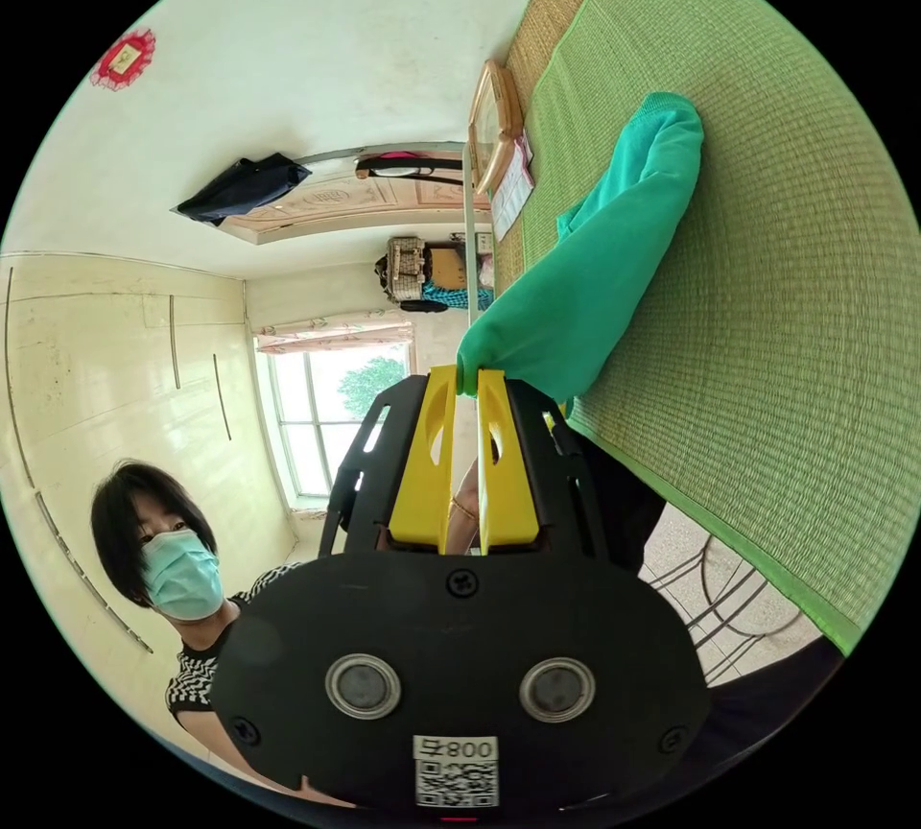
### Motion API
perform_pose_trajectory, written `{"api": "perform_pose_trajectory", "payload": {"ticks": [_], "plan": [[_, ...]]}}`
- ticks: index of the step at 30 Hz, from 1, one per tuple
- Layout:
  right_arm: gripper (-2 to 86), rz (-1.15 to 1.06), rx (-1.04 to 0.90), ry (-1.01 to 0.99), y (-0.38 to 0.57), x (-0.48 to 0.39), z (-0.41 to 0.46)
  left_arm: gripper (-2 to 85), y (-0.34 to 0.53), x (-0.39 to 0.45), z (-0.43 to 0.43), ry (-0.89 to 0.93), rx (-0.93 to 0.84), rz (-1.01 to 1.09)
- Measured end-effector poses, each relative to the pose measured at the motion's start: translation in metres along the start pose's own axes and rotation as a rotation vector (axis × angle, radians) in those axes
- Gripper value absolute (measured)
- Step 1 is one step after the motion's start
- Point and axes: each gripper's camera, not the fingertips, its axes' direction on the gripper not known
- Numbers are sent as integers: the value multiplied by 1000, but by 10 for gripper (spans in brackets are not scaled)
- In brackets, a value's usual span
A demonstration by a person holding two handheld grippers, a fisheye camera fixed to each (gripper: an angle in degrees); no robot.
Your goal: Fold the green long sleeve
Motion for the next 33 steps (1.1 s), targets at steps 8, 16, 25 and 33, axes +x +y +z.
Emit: {"api": "perform_pose_trajectory", "payload": {"ticks": [8,16,25,33], "plan": [[20,36,16,48,57,6,-38,36,48,-4,60,-95,-38,118],[22,118,54,4,152,23,-88,30,122,4,131,-198,-201,285],[19,-21,177,-53,202,-24,-162,26,178,35,279,-151,-348,470],[17,-196,369,-19,201,-100,-294,26,220,81,489,-144,-501,671]]}}
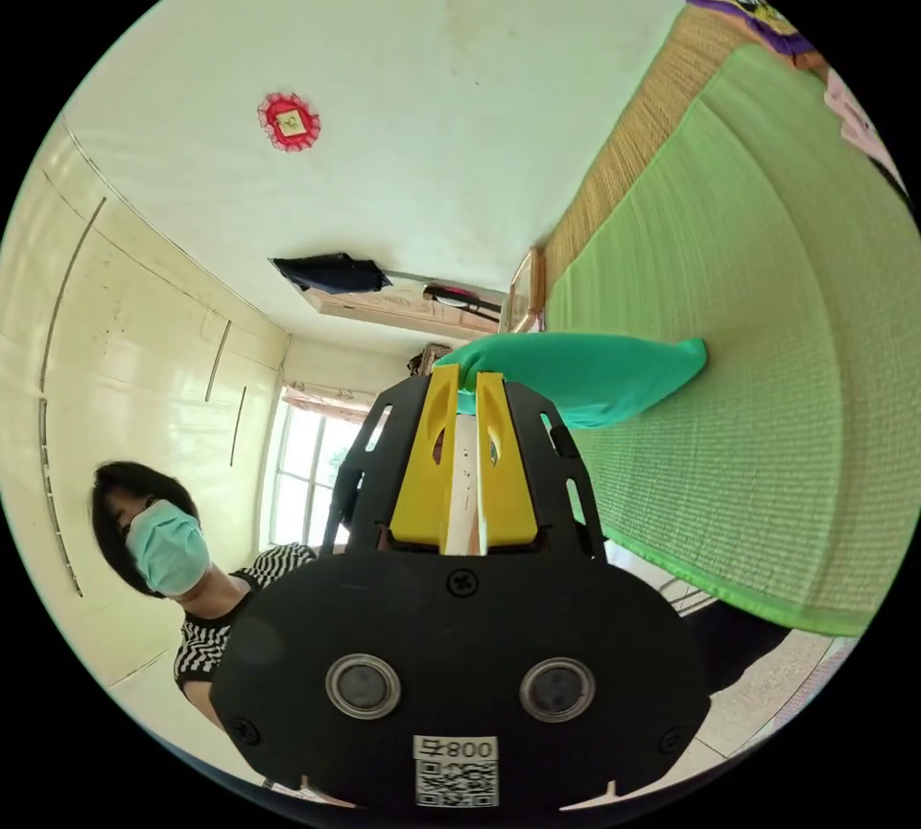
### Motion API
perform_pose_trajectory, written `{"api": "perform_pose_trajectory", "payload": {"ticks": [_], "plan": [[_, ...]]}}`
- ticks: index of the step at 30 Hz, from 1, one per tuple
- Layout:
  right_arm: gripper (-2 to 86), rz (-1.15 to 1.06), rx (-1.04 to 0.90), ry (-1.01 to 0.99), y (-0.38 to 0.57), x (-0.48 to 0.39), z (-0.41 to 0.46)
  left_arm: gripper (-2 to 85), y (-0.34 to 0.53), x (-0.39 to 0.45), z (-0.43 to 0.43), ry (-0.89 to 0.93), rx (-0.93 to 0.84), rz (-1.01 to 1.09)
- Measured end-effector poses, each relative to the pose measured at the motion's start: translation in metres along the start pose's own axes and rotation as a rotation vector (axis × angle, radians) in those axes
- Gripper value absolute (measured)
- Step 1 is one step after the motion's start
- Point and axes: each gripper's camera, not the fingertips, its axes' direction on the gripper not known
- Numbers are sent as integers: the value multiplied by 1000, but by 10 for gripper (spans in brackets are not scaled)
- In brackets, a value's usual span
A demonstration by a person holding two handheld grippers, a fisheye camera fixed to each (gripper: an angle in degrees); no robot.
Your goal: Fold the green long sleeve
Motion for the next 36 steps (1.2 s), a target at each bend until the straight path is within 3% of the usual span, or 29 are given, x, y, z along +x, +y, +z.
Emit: {"api": "perform_pose_trajectory", "payload": {"ticks": [8,14,20,24,28,36], "plan": [[18,-198,208,134,-78,-110,-175,25,-99,68,252,103,-67,189],[20,-322,333,293,-61,-185,-307,26,-115,119,429,209,-153,358],[21,-155,474,395,19,-148,-421,27,-66,99,601,149,-377,414],[22,52,479,455,64,-97,-455,27,-34,63,676,80,-530,332],[22,35,481,408,92,-86,-469,27,-18,50,719,75,-568,330],[22,163,441,544,110,-79,-490,29,8,20,803,6,-666,305]]}}
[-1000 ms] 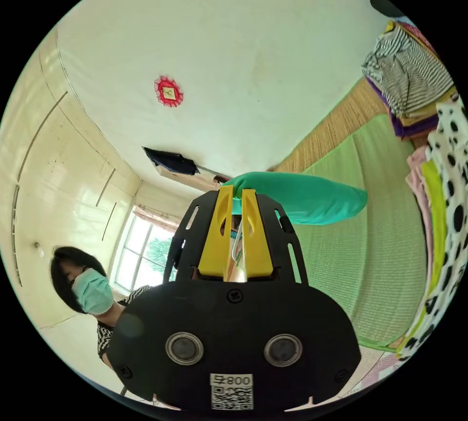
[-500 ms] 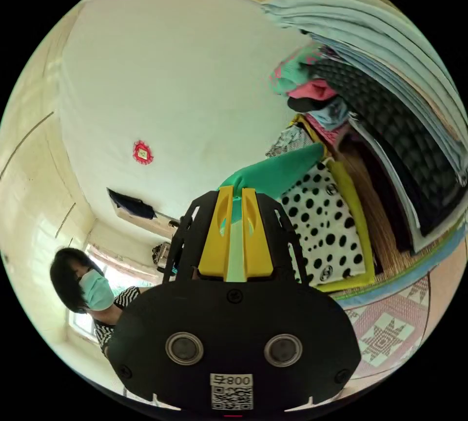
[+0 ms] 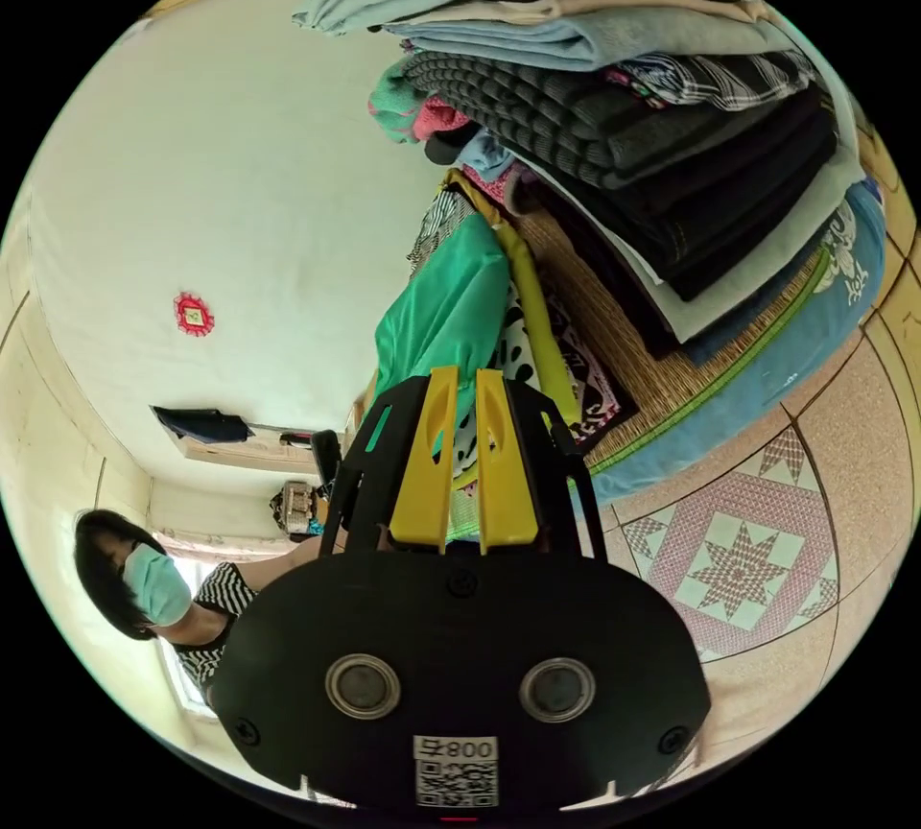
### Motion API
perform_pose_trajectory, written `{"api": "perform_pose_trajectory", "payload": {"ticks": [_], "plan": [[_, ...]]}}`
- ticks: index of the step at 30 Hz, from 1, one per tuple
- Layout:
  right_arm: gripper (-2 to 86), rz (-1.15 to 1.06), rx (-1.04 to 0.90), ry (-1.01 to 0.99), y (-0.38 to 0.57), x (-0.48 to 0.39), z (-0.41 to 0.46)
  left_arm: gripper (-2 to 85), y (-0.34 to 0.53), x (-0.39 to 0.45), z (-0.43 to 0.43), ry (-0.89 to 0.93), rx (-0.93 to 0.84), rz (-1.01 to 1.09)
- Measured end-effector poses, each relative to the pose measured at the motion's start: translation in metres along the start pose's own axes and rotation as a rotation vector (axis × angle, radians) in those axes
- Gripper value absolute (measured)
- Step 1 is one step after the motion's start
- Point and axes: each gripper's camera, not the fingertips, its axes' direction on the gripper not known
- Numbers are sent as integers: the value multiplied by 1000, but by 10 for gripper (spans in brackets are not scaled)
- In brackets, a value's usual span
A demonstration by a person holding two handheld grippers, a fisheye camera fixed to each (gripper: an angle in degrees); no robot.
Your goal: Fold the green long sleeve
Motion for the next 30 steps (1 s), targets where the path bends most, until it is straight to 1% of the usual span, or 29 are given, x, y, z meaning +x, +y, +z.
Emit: {"api": "perform_pose_trajectory", "payload": {"ticks": [2,6,9,12,14,15,17,18,20,22,24,26,28,30], "plan": [[21,52,-9,24,5,14,-2,31,-7,-19,23,10,-39,-54],[17,106,15,-2,15,32,-5,33,-17,-41,43,65,-42,-122],[8,136,66,-23,27,40,-10,32,-24,-55,55,100,-54,-146],[2,166,168,-1,44,42,-21,25,-29,-67,61,116,-80,-159],[1,97,255,22,58,22,-27,15,-31,-70,61,144,-113,-136],[0,68,270,39,61,13,-27,13,-31,-70,60,144,-121,-126],[0,-99,275,89,72,-38,-10,7,-36,-67,52,148,-143,-57],[0,-141,268,101,75,-52,-3,6,-37,-66,49,142,-142,-41],[0,-302,195,152,82,-103,44,4,-51,-62,33,93,-97,35],[0,-378,150,177,89,-129,85,2,-69,-61,20,17,-35,79],[0,-420,64,226,94,-141,129,1,-91,-62,10,-44,18,98],[0,-436,-53,336,104,-142,184,1,-121,-62,5,-155,68,142],[0,-456,-44,428,118,-141,209,1,-142,-64,7,-231,70,154],[0,-468,-34,457,129,-144,220,1,-160,-73,14,-305,38,146]]}}
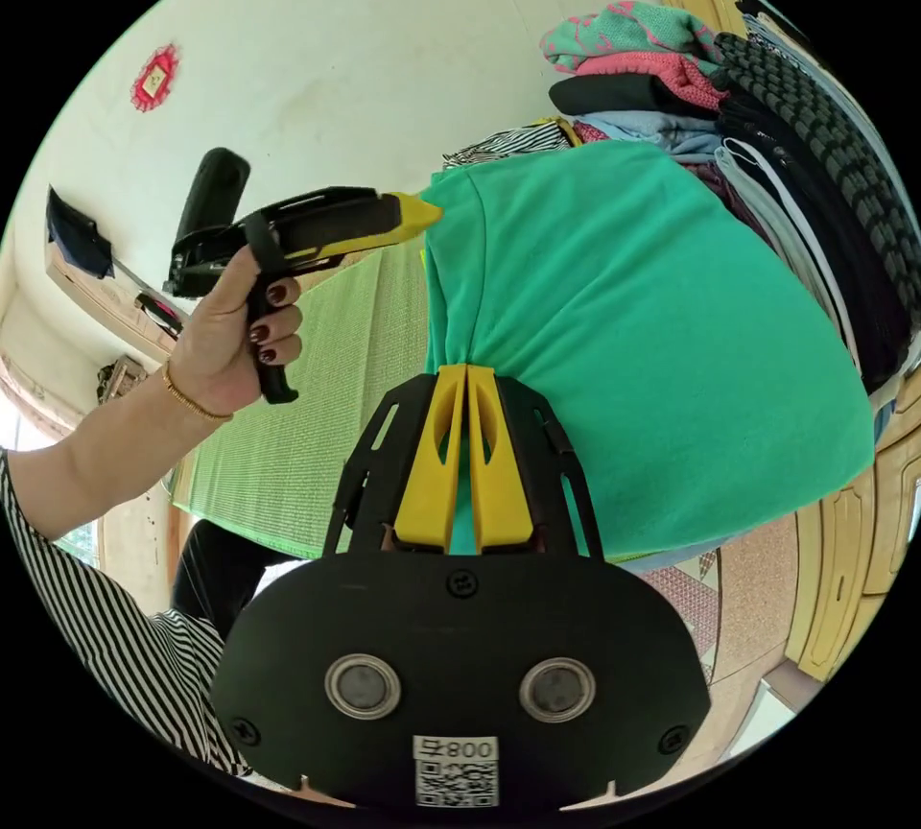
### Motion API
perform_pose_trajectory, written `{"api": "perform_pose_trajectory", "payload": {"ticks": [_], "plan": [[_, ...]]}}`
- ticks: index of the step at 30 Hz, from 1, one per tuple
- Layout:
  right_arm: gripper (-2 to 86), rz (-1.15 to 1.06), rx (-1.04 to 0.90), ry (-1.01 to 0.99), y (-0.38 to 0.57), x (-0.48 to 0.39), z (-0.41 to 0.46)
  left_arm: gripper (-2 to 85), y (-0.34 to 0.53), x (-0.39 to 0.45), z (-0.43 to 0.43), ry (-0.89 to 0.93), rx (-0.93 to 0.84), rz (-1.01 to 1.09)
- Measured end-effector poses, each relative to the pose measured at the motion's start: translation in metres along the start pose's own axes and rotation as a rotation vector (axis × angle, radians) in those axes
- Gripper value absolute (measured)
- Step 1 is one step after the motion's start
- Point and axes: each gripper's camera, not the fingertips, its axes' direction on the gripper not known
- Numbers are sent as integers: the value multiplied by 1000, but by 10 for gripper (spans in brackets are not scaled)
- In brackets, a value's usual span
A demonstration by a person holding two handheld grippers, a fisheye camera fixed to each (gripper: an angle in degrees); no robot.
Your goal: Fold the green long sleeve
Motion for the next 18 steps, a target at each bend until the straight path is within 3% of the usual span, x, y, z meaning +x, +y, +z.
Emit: {"api": "perform_pose_trajectory", "payload": {"ticks": [3,8,13,18], "plan": [[0,-11,27,26,9,-12,-1,0,-12,-21,23,-113,-132,-25],[0,93,204,140,41,5,-49,0,-8,-33,21,-67,-107,-10],[0,287,283,-65,66,56,-56,0,-5,-40,22,-55,-142,-3],[0,180,350,-116,80,11,-66,0,2,-44,6,-30,-114,-19]]}}
